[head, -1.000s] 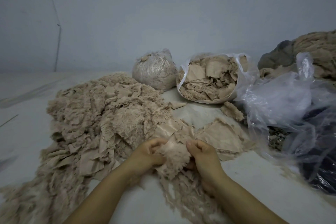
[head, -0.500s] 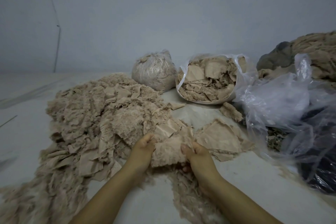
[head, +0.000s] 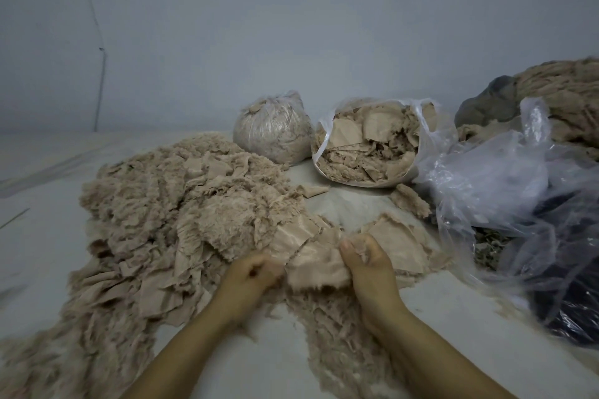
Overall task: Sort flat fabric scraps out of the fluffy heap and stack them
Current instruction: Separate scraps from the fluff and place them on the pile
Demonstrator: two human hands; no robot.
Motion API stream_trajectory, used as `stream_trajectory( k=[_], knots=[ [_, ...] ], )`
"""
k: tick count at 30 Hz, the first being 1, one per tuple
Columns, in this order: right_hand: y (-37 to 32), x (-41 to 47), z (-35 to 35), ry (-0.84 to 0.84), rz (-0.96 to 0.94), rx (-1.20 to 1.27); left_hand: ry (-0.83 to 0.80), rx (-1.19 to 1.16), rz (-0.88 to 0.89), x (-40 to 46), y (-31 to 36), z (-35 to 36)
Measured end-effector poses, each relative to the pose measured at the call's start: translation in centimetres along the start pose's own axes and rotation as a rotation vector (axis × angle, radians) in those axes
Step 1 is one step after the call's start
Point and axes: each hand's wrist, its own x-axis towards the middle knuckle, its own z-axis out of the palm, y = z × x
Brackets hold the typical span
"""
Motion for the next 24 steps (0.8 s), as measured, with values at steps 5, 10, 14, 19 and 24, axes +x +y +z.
stream_trajectory(
  k=[5,10,14,19,24],
  knots=[
    [0.6,-0.7,0.2,-0.118,0.014,0.070,-0.099,-0.428,-0.328,-0.4,2.0,1.0],
    [0.6,-1.7,0.5,-0.286,0.093,0.340,-0.325,-0.650,-0.516,-0.6,3.3,2.3],
    [0.7,-1.6,0.1,-0.247,0.082,0.278,-0.194,-0.850,-0.454,0.0,3.7,2.9],
    [1.3,-1.3,-1.9,-0.167,0.077,0.003,0.021,-0.566,-0.200,0.7,3.8,2.1],
    [0.3,-0.7,-2.1,-0.152,0.015,-0.042,-0.210,-0.456,-0.072,0.3,4.0,1.6]
  ],
)
